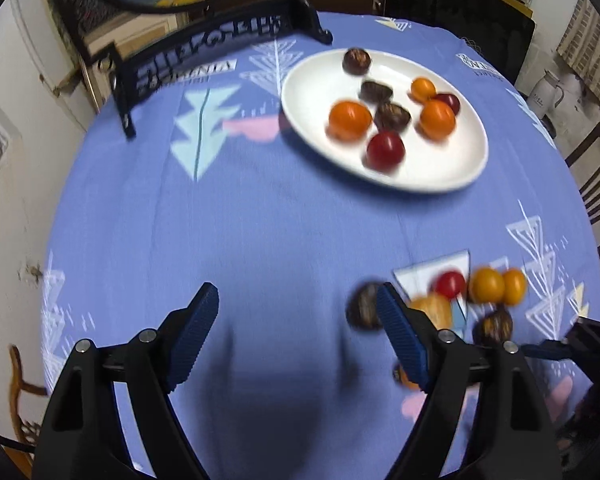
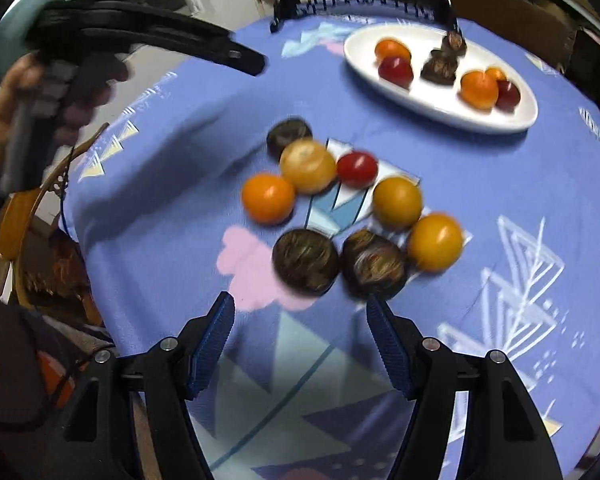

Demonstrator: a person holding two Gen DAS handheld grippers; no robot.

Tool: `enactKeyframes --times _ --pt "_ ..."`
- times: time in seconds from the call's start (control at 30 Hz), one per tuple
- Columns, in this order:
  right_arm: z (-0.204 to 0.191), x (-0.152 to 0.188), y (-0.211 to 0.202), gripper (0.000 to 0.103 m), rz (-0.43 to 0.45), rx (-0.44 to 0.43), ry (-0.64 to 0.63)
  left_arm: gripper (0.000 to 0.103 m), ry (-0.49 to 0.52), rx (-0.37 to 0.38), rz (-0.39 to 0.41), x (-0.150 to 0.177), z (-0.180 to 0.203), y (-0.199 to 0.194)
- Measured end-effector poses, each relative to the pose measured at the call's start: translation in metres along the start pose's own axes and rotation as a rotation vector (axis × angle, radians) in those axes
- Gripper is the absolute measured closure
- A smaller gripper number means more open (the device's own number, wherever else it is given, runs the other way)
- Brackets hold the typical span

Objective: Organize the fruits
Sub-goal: 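Grasp a dark brown fruit with the right gripper while the left gripper grasps a tangerine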

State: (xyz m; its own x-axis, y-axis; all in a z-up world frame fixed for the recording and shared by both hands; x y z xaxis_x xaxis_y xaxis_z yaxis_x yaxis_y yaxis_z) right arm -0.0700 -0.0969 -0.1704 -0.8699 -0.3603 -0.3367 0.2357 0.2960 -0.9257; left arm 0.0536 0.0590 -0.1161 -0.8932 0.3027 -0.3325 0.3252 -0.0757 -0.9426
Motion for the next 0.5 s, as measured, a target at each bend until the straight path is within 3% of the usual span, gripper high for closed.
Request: enactKeyframes --times 0.27,0.3,0.37,0.5 --pt "0.002 0.002 0.018 0.034 0.03 0.0 0.115 0.023 -0.017 0.022 -0.059 0.044 0.001 0.007" --pt "0.0 -0.002 0.019 0.038 0.033 -0.005 0.119 0.023 -0.016 0.026 -0.062 0.046 0.001 0.007" --pt "-0.002 -0.006 0.024 0.059 0.032 0.005 0.12 0.023 -0.011 0.033 -0.068 0.051 0.003 0.008" --pt "-0.003 -0.003 0.018 0.062 0.026 -0.003 0.123 0.023 0.039 0.061 -0.07 0.057 0.02 0.009"
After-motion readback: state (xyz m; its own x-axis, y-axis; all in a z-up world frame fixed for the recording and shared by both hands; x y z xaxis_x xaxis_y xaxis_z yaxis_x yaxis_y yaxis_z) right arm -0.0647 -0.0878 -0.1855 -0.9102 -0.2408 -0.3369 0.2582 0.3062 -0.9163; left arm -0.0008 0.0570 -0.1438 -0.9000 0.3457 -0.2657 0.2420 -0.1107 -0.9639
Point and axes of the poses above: each gripper's, at about its wrist camera, not at the fingertips, and y roughly the way its jaws point, z to its right, x to its underside, the point moved 3 cm from there along y, roughly the way its jaws point, and after that the axes turned 5 degrees about -z, right-handed, at the moved point
